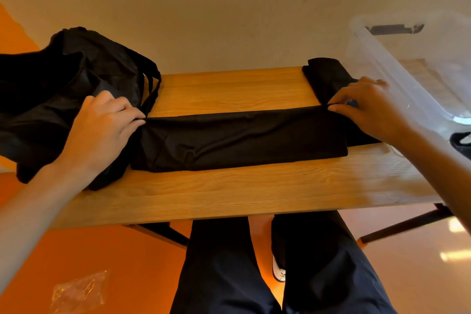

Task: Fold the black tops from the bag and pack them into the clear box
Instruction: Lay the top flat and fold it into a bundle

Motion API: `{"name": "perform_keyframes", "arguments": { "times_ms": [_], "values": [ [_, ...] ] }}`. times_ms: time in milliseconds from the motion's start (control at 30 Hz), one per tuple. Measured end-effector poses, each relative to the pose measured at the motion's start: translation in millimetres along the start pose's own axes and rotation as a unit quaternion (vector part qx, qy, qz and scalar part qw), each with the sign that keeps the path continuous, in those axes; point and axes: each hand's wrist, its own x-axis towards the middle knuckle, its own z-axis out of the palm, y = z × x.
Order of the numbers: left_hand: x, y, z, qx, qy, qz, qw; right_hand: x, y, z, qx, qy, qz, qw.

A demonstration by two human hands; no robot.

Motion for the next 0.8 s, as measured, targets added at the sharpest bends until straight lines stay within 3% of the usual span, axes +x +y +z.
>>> {"name": "perform_keyframes", "arguments": {
  "times_ms": [233,400,567,800],
  "values": [
    [18.1,-9.9,6.5,0.039,-0.029,0.051,0.998,21.5,6.1,-0.1,-0.002,-0.06,0.041,0.997],
    [27.6,-13.7,16.1,0.069,-0.044,0.038,0.996,35.2,0.7,4.7,-0.048,-0.048,0.037,0.997],
    [38.7,-13.8,25.2,0.085,-0.065,0.035,0.994,45.6,5.7,20.4,-0.099,-0.097,0.074,0.988],
    [44.2,-14.5,36.5,0.109,-0.094,0.018,0.989,49.7,3.3,28.0,-0.127,-0.091,0.051,0.986]
  ]
}}
